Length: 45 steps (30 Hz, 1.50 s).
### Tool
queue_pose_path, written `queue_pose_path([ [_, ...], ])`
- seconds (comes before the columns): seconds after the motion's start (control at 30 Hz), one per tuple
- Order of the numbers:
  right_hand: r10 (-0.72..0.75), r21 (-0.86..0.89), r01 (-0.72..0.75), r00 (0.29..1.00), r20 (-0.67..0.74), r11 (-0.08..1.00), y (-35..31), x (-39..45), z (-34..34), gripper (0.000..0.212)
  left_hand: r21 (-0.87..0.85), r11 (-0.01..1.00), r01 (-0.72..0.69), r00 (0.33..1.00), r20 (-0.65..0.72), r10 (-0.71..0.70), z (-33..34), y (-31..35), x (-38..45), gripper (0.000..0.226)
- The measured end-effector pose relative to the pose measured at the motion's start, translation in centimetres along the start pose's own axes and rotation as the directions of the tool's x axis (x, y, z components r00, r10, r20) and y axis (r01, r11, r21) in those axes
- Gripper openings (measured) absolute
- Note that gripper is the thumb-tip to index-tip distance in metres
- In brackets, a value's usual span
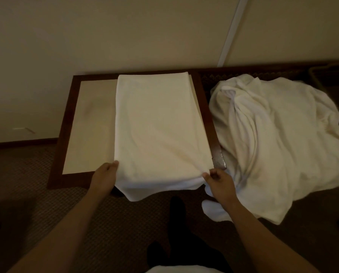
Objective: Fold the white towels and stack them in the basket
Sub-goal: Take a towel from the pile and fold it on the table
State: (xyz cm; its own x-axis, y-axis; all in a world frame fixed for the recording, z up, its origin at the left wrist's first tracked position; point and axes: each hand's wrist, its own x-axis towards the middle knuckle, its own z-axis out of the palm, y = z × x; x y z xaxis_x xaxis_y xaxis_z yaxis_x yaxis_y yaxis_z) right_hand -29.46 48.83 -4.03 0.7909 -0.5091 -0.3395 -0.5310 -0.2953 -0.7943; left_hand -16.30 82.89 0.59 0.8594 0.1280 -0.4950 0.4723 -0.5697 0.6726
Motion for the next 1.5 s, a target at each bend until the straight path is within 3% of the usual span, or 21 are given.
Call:
queue_pose_path([
  [0.1,-0.02,0.034,0.019,1.0,0.013,0.999,-0.8,-0.1,-0.1,0.022,-0.355,0.917,0.183,0.982,0.11,-0.154,-0.7,-0.2,0.8,0.037],
  [0.17,-0.056,0.031,0.055,0.998,0.016,0.998,-1.1,0.0,-0.4,0.019,-0.458,0.855,0.242,0.965,0.204,-0.164,-1.1,-0.3,1.2,0.03],
  [0.23,-0.076,0.024,0.077,0.996,-0.04,0.997,-1.3,0.0,-0.6,0.015,-0.328,0.932,0.153,0.978,0.185,-0.095,-1.2,-0.2,1.3,0.026],
  [0.27,-0.084,0.014,0.086,0.993,-0.083,0.996,-1.2,0.0,-0.8,0.016,-0.142,0.988,0.052,0.992,0.12,-0.035,-1.1,-0.2,1.3,0.026],
  [0.33,-0.081,-0.066,0.072,0.988,-0.133,0.995,-1.2,-0.2,-0.5,0.022,0.213,0.971,-0.111,0.992,-0.029,0.12,-0.3,-0.2,1.0,0.03],
  [0.37,-0.049,-0.116,0.033,0.989,-0.139,0.993,-1.3,-0.3,-0.2,0.025,0.266,0.953,-0.147,0.983,-0.065,0.17,0.1,-0.4,0.7,0.031],
  [0.47,0.043,-0.171,-0.075,0.983,-0.181,0.982,-2.5,-0.5,0.6,0.032,0.201,0.97,-0.134,0.983,-0.098,0.156,0.9,-0.8,0.4,0.029],
  [0.57,-0.025,-0.228,-0.024,0.978,-0.207,0.973,-4.5,0.6,0.1,0.036,0.196,0.976,-0.093,0.991,-0.079,0.11,0.3,-0.1,1.0,0.033],
  [0.67,0.055,-0.197,-0.054,0.999,-0.001,0.979,-7.6,3.2,-0.5,0.051,0.103,0.994,-0.041,0.995,-0.085,0.049,-0.3,1.7,2.1,0.05],
  [0.73,0.141,-0.223,-0.112,0.983,0.117,0.968,-8.6,5.7,-0.1,0.057,-0.057,0.998,0.021,0.998,-0.049,-0.024,-0.4,2.1,3.6,0.041],
  [0.83,0.205,-0.241,-0.166,0.967,0.15,0.956,-8.7,8.3,0.8,0.056,-0.294,0.947,0.129,0.991,0.073,-0.112,-0.8,1.8,5.3,0.048],
  [0.97,0.134,-0.404,-0.039,0.968,0.21,0.914,-9.3,8.9,1.3,0.044,-0.413,0.881,0.228,0.97,0.18,-0.167,-0.3,1.6,6.6,0.046],
  [1.07,0.068,-0.431,0.023,0.979,0.193,0.902,-9.8,8.5,1.4,0.04,-0.482,0.839,0.254,0.967,0.158,-0.202,-0.3,1.9,6.6,0.049],
  [1.13,0.024,-0.338,0.009,0.996,0.092,0.941,-9.7,8.2,0.8,0.035,-0.422,0.883,0.206,0.978,0.073,-0.193,-0.2,2.7,5.9,0.049],
  [1.2,0.011,-0.254,-0.016,1.0,-0.024,0.967,-9.5,7.6,0.0,0.026,-0.2,0.976,0.088,0.993,-0.065,-0.103,0.1,3.5,4.8,0.041],
  [1.3,0.045,-0.341,-0.047,0.999,-0.015,0.939,-8.3,7.1,-0.2,0.024,0.056,0.998,-0.023,0.989,-0.142,0.031,1.1,3.4,4.4,0.04],
  [1.4,0.094,-0.255,-0.086,0.995,0.018,0.963,-8.3,7.8,0.1,0.026,0.011,1.0,0.023,0.99,-0.142,-0.021,1.4,4.4,4.6,0.052],
  [1.5,0.071,-0.139,-0.061,0.995,0.07,0.988,-9.9,9.1,0.1,0.047,-0.233,0.953,0.193,0.977,-0.04,-0.208,1.0,6.0,6.2,0.059],
])
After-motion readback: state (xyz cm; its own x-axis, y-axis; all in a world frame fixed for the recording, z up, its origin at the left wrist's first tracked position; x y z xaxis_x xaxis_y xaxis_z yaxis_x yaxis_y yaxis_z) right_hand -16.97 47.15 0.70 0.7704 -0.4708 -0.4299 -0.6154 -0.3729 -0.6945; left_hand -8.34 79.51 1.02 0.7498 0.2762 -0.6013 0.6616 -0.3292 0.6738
